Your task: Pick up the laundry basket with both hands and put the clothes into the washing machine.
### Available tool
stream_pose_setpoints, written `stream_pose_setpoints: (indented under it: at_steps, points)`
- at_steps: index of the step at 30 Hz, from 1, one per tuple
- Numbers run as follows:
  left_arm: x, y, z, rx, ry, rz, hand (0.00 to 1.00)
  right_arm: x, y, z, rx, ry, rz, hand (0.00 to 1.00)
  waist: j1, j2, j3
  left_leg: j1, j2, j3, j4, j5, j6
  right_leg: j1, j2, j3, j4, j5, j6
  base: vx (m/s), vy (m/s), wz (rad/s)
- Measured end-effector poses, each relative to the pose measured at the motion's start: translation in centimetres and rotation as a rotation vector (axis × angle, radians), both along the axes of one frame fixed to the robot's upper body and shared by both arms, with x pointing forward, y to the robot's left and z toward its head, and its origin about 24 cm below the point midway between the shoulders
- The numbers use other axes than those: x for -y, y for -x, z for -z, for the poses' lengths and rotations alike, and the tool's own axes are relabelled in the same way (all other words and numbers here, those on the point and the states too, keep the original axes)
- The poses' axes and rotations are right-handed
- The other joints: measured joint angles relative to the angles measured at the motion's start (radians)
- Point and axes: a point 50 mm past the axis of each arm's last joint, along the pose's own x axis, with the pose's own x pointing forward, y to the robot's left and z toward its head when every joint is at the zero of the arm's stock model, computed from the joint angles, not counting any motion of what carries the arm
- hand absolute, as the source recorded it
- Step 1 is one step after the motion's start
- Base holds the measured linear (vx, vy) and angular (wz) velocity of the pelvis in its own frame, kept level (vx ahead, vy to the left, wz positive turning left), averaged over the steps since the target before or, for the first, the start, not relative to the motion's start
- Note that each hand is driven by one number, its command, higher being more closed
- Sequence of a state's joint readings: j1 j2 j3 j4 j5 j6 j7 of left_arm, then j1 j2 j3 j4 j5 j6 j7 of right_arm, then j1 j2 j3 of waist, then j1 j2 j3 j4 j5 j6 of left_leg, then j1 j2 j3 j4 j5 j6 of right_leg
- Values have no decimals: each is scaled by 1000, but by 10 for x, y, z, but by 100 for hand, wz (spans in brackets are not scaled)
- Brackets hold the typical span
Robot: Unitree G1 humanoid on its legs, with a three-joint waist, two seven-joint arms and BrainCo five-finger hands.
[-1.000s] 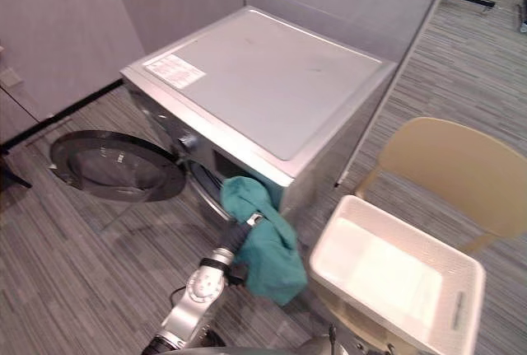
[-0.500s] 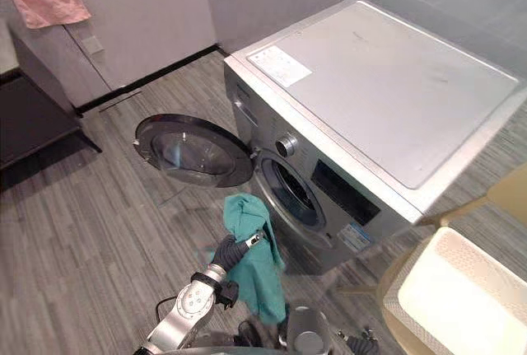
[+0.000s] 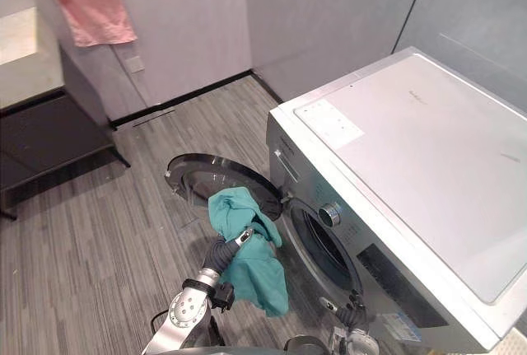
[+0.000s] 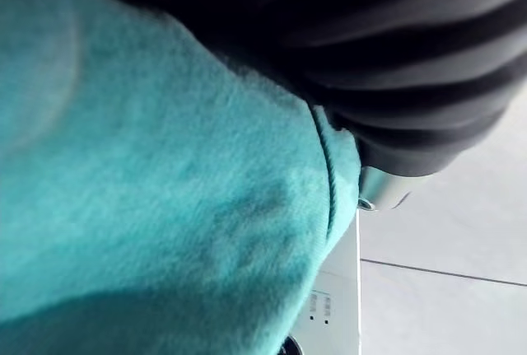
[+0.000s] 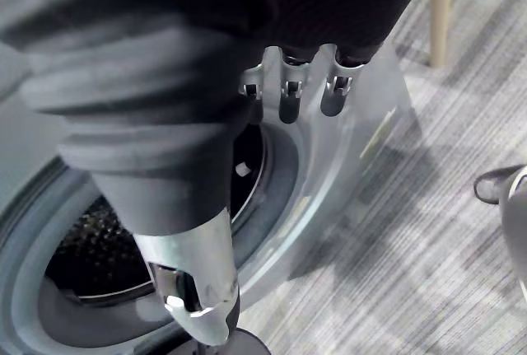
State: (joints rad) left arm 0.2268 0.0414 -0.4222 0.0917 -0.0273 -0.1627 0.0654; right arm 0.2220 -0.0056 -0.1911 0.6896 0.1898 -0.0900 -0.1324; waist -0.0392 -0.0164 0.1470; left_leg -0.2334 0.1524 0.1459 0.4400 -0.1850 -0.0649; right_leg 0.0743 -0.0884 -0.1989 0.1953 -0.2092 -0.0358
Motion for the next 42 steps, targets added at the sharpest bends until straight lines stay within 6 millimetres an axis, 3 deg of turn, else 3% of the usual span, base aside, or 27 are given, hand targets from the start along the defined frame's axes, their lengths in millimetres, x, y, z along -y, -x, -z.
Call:
stream_pose_setpoints:
  at_steps: [1, 2, 3, 6, 7, 9, 10, 11, 12, 13, 14, 16, 17, 19, 21, 22, 24, 26, 28, 30, 32, 33, 34, 35, 38, 42]
  points:
    - [3, 0, 0, -1, 11, 3, 100, 5, -1, 0, 0, 8, 16, 0, 1, 40, -3, 38, -4, -83, -146, 163, -5, 6, 23, 38, -1, -7, 42, 180, 264, -81]
    - [2, 1, 0, -2, 3, 8, 100, 3, -2, 1, -2, -1, 25, 0, -1, 40, -6, 57, 3, -83, -140, 117, -17, 10, 22, 50, -5, -22, 68, 202, 292, -75]
    - [-3, -2, 4, -8, -30, 14, 100, -4, -2, 3, -6, -23, 29, 0, -8, 7, -9, 68, -18, -54, -148, 103, -12, 4, -4, 74, -8, -20, 86, 135, 229, -58]
    - [-15, -3, 8, -10, -85, 21, 100, -14, -1, 5, -8, -55, 37, 0, -2, -28, -21, 99, -19, 39, -161, 100, -7, -18, -23, 160, -31, 36, 111, 47, 183, -84]
    - [-18, -2, 10, -17, -98, 23, 100, -14, -1, 5, -6, -55, 37, 0, -2, -16, -20, 113, -14, 77, -170, 98, -4, -29, -24, 199, -42, 52, 120, -24, 95, -90]
    - [-20, -3, 11, -19, -109, 24, 100, -14, -2, 5, -7, -54, 34, 0, -2, -24, -30, 142, -7, 138, -206, 98, -3, -49, -22, 259, -61, 66, 125, -105, 55, -114]
    - [-21, -2, 14, -31, -116, 23, 100, -13, -1, 7, -22, -52, 30, 0, -3, -7, -33, 145, 4, 183, -227, 97, -3, -83, -16, 291, -70, 74, 135, -141, -10, -122]
    - [-22, -2, 16, -40, -120, 22, 100, -12, -1, 8, -31, -50, 25, 0, -7, -11, -41, 144, 8, 198, -233, 97, -3, -100, -12, 299, -75, 81, 138, -143, -48, -116]
    - [-24, -2, 20, -59, -124, 8, 100, -8, 0, 10, -55, -36, 11, 0, -17, 14, -39, 143, 23, 222, -250, 97, -3, -129, 0, 287, -86, 108, 136, -107, -62, -101]
    - [-27, -1, 23, -72, -124, -7, 100, -4, -1, 11, -73, -26, 1, 0, -31, 30, -41, 145, 42, 256, -267, 101, -9, -160, 3, 208, -87, 131, 122, -141, -107, -123]
    - [-30, -1, 24, -80, -125, -24, 100, 0, 0, 12, -89, -10, -6, 0, -35, 44, -39, 152, 57, 301, -283, 87, -24, -178, -26, 59, -83, 121, 74, -102, -80, -118]
    - [-35, -2, 23, -79, -127, -44, 100, 7, 4, 13, -116, 18, -4, 0, -32, 59, -38, 180, 65, 320, -304, 70, -49, -173, -71, -152, -77, 127, 23, -41, -41, -121]
    - [-39, -3, 23, -77, -133, -56, 100, 9, 4, 13, -121, 26, -10, 0, -27, 60, -39, 187, 76, 323, -301, 73, -50, -167, -73, -198, -82, 142, 27, 20, -83, -115]
    - [-47, -5, 25, -86, -147, -84, 100, 10, 8, 14, -133, 37, -18, 0, -38, 56, -41, 207, 102, 326, -280, 71, -54, -167, -48, -177, -84, 173, 86, 74, -167, -80]
    - [-45, -6, 25, -87, -140, -85, 100, 17, 15, 14, -150, 51, -6, 0, -54, 66, -42, 204, 146, 330, -227, 69, -64, -160, -24, -174, -71, 144, 84, 139, -153, -20]
    - [-44, -8, 25, -86, -137, -87, 100, 17, 21, 16, -165, 50, -2, 0, -55, 56, -32, 177, 182, 319, -117, 70, -62, -138, -16, -168, -60, 134, 86, 134, -190, -8]
    - [-43, -8, 26, -100, -127, -99, 100, 18, 28, 17, -181, 51, 1, 0, -54, 54, -19, 127, 245, 265, 96, 98, -20, -80, 7, -170, -61, 120, 75, 131, -226, -13]
    - [-46, -10, 25, -101, -118, -130, 100, 19, 26, 16, -178, 56, -1, 0, -51, 54, -8, 86, 268, 195, 227, 156, 25, -43, 16, -140, -74, 110, 64, 108, -98, -38]
    - [-49, -12, 25, -99, -117, -164, 100, 17, 19, 15, -164, 59, -6, 0, -33, 56, 3, 31, 238, 109, 303, 70, 11, -37, 12, -98, -83, 105, 56, 106, -6, -53]
    - [-51, -5, 30, -128, -126, -173, 100, 18, 15, 14, -156, 69, -3, 0, -20, 52, 9, -13, 152, 38, 271, -31, 0, -38, 1, -68, -90, 106, 57, 125, 44, -46]
    - [-53, -2, 36, -157, -136, -178, 100, 18, 12, 13, -148, 71, -2, 0, -11, 54, 16, -5, 88, 10, 117, -23, -8, -38, 2, -58, -84, 106, 60, 120, 110, -36]
    - [-54, -1, 37, -162, -138, -187, 100, 21, 9, 11, -136, 80, -4, 0, -5, 75, 25, 5, 74, 1, 17, 54, 3, -42, 24, -44, -71, 96, 78, 110, 157, -27]
    - [-58, -4, 38, -163, -148, -202, 100, 20, 5, 11, -126, 80, -6, 0, -5, 85, 31, 17, 85, 9, 14, 17, -15, -42, 34, -44, -62, 87, 91, 104, 162, -13]
    - [-63, -8, 38, -163, -162, -222, 100, 12, 2, 11, -110, 58, -8, 0, -4, 49, 54, 18, 68, 11, 3, 16, -13, -57, 17, -46, -38, 77, 102, 61, 115, 2]
    - [-76, -9, 38, -164, -180, -269, 100, 7, -2, 10, -89, 50, -13, 0, 1, 24, 71, 11, 44, 36, 14, -9, 8, -102, -21, -40, 55, 30, 124, 3, 107, 7]
    - [-94, -6, 34, -158, -177, -375, 100, 3, -17, 0, -21, 66, -57, 0, 5, 32, 110, -44, 62, 54, 167, -93, 19, -210, -52, 5, 288, -74, 137, -71, 48, -19]
